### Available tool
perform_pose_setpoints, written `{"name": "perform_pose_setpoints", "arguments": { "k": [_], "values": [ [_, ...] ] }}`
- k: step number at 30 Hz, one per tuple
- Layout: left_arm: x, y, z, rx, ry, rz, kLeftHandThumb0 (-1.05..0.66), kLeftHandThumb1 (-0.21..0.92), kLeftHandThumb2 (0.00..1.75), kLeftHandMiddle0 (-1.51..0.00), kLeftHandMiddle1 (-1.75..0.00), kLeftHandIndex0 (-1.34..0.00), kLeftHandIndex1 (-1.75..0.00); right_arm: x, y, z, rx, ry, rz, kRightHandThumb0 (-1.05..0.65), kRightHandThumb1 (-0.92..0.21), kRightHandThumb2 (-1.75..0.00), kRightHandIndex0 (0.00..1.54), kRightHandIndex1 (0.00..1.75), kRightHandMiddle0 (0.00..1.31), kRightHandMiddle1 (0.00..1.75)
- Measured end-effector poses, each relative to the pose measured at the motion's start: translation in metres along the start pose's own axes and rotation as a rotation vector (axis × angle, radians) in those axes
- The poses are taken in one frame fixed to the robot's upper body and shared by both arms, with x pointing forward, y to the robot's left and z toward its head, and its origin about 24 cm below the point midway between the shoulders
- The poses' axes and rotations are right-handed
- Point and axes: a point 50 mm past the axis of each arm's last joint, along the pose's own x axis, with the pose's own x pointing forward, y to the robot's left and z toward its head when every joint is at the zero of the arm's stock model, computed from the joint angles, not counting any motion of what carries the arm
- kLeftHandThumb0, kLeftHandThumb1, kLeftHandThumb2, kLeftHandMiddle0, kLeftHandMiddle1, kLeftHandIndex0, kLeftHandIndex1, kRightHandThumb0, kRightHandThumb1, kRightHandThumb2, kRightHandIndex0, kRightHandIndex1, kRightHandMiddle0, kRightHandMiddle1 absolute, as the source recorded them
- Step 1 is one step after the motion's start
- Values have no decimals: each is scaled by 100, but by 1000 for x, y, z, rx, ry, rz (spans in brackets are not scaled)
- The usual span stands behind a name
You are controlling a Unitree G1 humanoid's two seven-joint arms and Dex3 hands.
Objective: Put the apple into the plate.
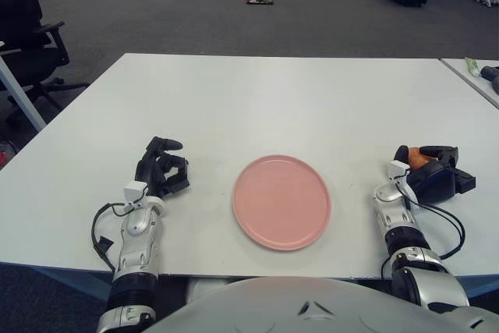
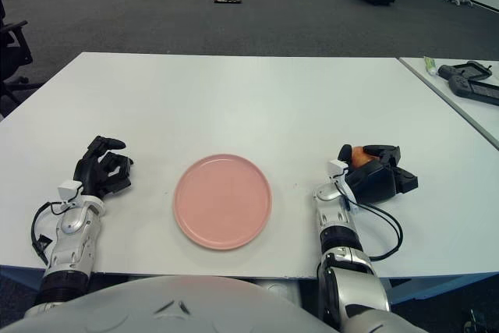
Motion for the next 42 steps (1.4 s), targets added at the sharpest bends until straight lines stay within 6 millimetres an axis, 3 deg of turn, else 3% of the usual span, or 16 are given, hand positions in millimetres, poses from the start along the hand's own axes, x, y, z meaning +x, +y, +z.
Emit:
{"name": "perform_pose_setpoints", "arguments": {
  "k": [15, 42],
  "values": [
    [1, 1, 0, 4, -11, 2, -1, 36, 126, -49, -175, -47, -170, -24, -14, 10, 124, -6, 101, -49, -26, -138, 132, 175, 65, 175],
    [4, 1, -1, 8, -25, -1, -1, 37, 126, -49, -175, -45, -171, -31, -16, 83, 368, -178, 213, -48, -28, -137, 131, 175, 64, 175]
  ]
}}
